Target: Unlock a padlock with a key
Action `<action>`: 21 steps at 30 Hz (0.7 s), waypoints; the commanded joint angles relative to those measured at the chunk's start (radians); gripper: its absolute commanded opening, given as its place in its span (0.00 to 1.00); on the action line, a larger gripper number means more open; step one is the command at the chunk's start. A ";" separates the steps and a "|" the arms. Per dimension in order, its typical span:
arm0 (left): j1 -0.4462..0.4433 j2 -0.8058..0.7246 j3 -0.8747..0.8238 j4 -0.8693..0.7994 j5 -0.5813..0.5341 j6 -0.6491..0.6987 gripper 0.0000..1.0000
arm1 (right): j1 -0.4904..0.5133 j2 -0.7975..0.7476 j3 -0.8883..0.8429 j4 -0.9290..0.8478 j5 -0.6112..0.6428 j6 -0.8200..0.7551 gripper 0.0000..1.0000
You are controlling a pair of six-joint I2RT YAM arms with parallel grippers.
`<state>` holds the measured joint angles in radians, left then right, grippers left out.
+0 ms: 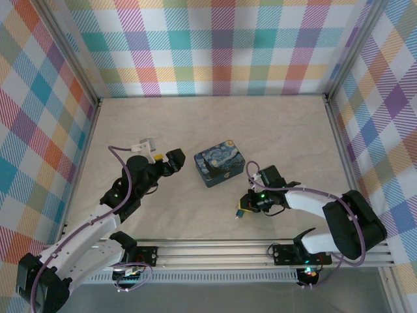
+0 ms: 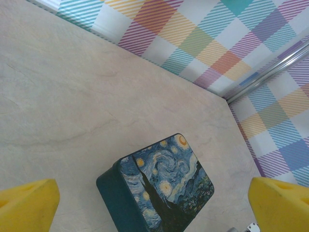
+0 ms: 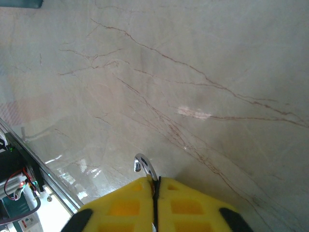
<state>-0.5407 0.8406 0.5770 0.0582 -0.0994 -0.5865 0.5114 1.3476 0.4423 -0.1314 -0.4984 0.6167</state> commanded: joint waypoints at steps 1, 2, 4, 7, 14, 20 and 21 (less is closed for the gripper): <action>0.007 -0.003 0.001 0.004 -0.016 0.003 1.00 | 0.007 0.011 0.015 -0.011 0.015 -0.011 0.13; 0.007 -0.003 0.003 0.000 -0.017 0.004 1.00 | 0.007 0.010 0.015 -0.013 0.015 -0.009 0.14; 0.007 -0.004 0.008 -0.006 -0.020 0.007 1.00 | 0.007 0.001 0.014 -0.008 0.016 -0.005 0.16; 0.007 -0.004 0.014 -0.010 -0.021 0.011 1.00 | 0.007 -0.014 0.014 -0.013 0.027 -0.005 0.21; 0.007 -0.005 0.030 -0.025 -0.019 0.025 1.00 | 0.008 -0.062 0.017 -0.042 0.058 -0.015 0.30; 0.007 -0.011 0.044 -0.043 -0.017 0.035 1.00 | 0.006 -0.131 0.045 -0.108 0.114 -0.041 0.41; 0.007 -0.014 0.045 -0.046 -0.018 0.037 1.00 | 0.006 -0.141 0.047 -0.117 0.121 -0.046 0.43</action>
<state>-0.5407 0.8402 0.5884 0.0277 -0.0998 -0.5777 0.5121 1.2404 0.4538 -0.1967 -0.4149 0.6033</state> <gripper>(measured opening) 0.999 0.413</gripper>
